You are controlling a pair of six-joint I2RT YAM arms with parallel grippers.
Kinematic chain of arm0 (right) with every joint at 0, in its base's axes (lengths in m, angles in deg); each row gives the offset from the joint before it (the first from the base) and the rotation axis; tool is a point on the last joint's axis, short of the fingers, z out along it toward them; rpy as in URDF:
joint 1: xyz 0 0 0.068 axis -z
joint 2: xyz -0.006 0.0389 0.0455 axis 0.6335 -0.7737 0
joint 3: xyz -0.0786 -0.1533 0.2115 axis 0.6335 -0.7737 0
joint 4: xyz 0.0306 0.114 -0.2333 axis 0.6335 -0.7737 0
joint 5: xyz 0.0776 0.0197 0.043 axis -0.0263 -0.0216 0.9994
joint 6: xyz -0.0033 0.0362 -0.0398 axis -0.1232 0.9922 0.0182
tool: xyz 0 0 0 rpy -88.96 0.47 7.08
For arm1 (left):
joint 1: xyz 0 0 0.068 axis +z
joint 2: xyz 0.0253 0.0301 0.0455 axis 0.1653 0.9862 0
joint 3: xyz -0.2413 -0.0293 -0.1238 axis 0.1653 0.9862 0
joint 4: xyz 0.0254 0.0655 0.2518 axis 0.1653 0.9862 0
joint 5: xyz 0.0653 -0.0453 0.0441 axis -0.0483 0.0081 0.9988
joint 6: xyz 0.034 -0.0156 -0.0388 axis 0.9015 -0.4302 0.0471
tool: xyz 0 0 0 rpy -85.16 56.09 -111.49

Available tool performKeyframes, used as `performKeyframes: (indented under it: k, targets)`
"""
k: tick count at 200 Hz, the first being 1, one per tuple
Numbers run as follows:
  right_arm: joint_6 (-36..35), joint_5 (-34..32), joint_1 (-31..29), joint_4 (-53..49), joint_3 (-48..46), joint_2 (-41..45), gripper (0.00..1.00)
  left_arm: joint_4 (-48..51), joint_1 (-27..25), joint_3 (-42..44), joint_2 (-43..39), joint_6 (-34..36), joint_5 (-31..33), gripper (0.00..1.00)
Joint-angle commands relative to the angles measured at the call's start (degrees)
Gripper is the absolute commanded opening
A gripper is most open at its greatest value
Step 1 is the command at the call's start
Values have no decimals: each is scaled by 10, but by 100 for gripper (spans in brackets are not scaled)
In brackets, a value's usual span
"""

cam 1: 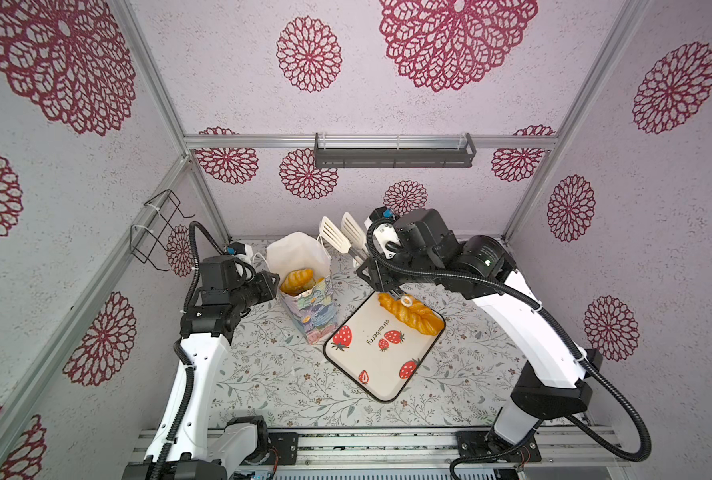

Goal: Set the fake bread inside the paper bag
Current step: 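Withdraw the open tongs from the bag toward the braided pastry, then lower the right tongs around the braided pastry on the tray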

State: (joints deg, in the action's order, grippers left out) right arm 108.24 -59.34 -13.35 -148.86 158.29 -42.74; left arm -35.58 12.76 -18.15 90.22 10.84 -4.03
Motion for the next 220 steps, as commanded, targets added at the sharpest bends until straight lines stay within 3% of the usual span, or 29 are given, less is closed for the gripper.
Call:
performKeyframes:
  k: [1, 65, 131, 220]
  targets:
    - [-14, -47, 16, 10, -44, 49, 46, -4, -6, -16, -9, 8, 2, 29]
    - [-15, -66, 63, 44, -242, 147, 46, -4, -6, -16, -9, 8, 3, 30]
    - [-42, -100, 84, 59, -396, 176, 46, -3, -7, -16, -8, 8, 7, 33]
    - [-65, -128, 87, 77, -476, 147, 48, -2, -7, -16, -7, 9, 8, 35]
